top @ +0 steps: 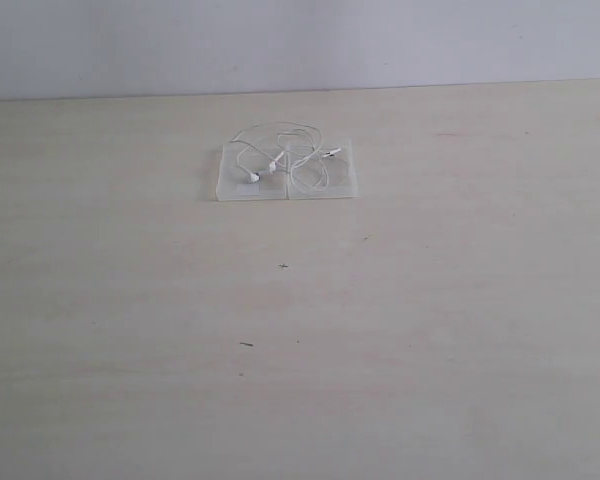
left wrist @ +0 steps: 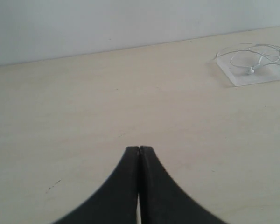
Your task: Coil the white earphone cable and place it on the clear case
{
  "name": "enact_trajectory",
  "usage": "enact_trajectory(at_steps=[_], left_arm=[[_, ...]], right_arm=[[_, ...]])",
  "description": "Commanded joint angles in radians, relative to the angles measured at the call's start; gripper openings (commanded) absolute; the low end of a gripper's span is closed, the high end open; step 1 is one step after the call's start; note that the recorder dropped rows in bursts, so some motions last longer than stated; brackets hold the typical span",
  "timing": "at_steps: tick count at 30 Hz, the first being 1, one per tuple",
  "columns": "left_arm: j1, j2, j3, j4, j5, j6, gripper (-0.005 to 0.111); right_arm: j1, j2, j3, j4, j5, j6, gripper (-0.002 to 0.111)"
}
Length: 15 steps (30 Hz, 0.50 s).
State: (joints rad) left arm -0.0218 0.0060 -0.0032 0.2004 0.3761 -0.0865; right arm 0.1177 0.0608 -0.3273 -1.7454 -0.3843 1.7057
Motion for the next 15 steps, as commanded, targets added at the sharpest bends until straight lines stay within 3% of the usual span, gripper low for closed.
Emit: enact_trajectory(at_steps=[1, 8, 15], left_arm=[[0.000, -0.006, 0.003, 0.006, 0.004, 0.000, 0.000], [0.000, -0.006, 0.003, 0.006, 0.004, 0.000, 0.000], [0.000, -0.006, 0.003, 0.006, 0.004, 0.000, 0.000]], right_arm=[[-0.013, -0.061, 0.022, 0.001, 0.052, -0.013, 0.000], [-0.013, -0.033, 0.042, 0.001, 0.133, -0.021, 0.000], [-0.013, -0.024, 0.185, 0.001, 0.329, -0.019, 0.000]])
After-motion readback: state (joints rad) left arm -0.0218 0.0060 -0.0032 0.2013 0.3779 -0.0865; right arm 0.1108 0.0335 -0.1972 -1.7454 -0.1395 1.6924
